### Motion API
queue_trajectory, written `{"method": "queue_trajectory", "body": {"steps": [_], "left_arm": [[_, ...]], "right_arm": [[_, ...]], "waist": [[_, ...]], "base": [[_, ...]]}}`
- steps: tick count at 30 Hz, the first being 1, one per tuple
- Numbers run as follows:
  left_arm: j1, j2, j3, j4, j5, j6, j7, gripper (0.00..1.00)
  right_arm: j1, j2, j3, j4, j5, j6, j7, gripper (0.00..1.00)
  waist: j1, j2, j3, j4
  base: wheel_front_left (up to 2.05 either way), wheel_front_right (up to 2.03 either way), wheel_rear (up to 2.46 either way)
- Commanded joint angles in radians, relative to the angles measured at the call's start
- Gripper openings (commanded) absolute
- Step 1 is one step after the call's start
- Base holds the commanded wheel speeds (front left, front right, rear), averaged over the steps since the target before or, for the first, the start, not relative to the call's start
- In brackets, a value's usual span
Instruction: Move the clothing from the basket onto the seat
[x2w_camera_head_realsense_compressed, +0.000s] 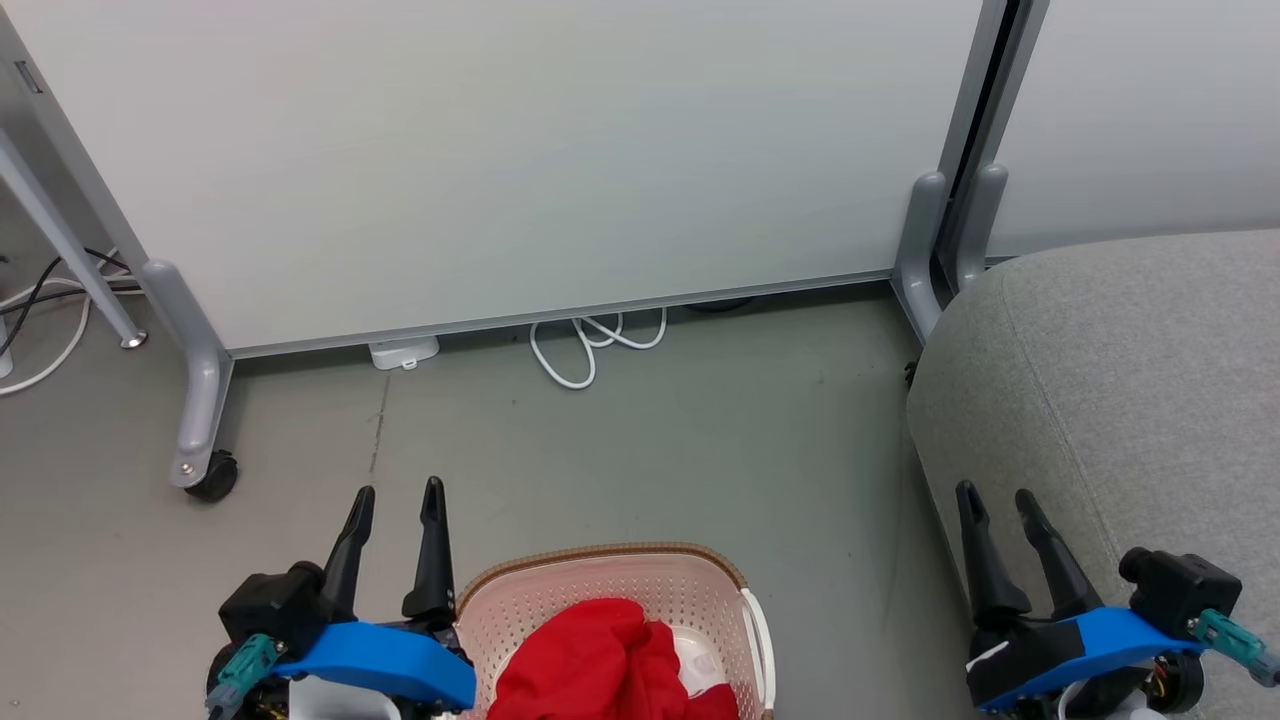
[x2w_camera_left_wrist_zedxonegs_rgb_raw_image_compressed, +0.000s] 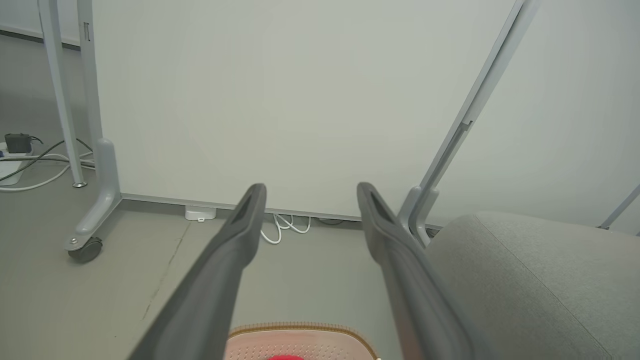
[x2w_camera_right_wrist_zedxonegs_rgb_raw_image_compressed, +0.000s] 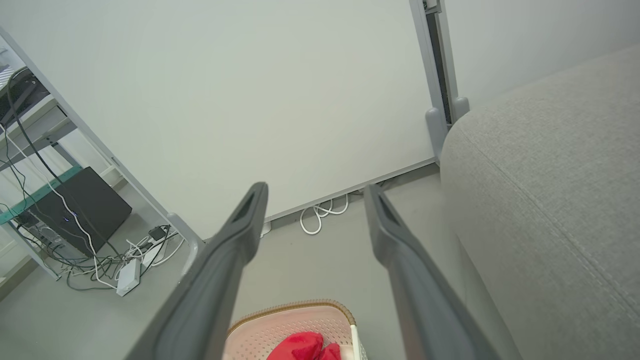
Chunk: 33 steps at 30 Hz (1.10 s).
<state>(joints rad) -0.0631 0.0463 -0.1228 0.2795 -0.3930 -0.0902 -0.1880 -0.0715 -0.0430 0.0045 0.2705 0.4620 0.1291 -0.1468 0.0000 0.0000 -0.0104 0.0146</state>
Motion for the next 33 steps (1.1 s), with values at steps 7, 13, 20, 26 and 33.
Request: {"method": "queue_trajectory", "body": {"steps": [7, 13, 20, 26, 33], "left_arm": [[-0.018, 0.005, -0.015, 0.006, 0.065, 0.005, -0.022, 1.00], [-0.016, 0.005, -0.025, 0.019, 0.094, 0.011, -0.035, 1.00], [-0.021, 0.005, -0.037, 0.032, 0.129, 0.014, -0.047, 1.00], [-0.025, 0.005, -0.044, 0.044, 0.150, 0.020, -0.060, 1.00], [-0.024, 0.005, -0.055, 0.047, 0.181, 0.024, -0.072, 1.00]], "right_arm": [[0.006, -0.009, 0.006, -0.013, -0.076, 0.002, -0.015, 1.00], [0.009, -0.009, 0.009, -0.016, -0.129, 0.002, -0.018, 1.00], [0.013, -0.009, 0.010, -0.021, -0.183, 0.002, -0.026, 1.00], [0.015, -0.010, 0.013, -0.025, -0.225, 0.002, -0.034, 1.00], [0.018, -0.010, 0.016, -0.026, -0.271, 0.002, -0.044, 1.00]], "waist": [[0.0000, 0.0000, -0.002, 0.004], [0.0000, 0.0000, -0.003, 0.005], [0.0000, 0.0000, -0.005, 0.006], [0.0000, 0.0000, -0.005, 0.007], [0.0000, 0.0000, -0.007, 0.007]], "base": [[0.00, 0.00, 0.00], [0.00, 0.00, 0.00], [0.00, 0.00, 0.00], [0.00, 0.00, 0.00], [0.00, 0.00, 0.00]]}}
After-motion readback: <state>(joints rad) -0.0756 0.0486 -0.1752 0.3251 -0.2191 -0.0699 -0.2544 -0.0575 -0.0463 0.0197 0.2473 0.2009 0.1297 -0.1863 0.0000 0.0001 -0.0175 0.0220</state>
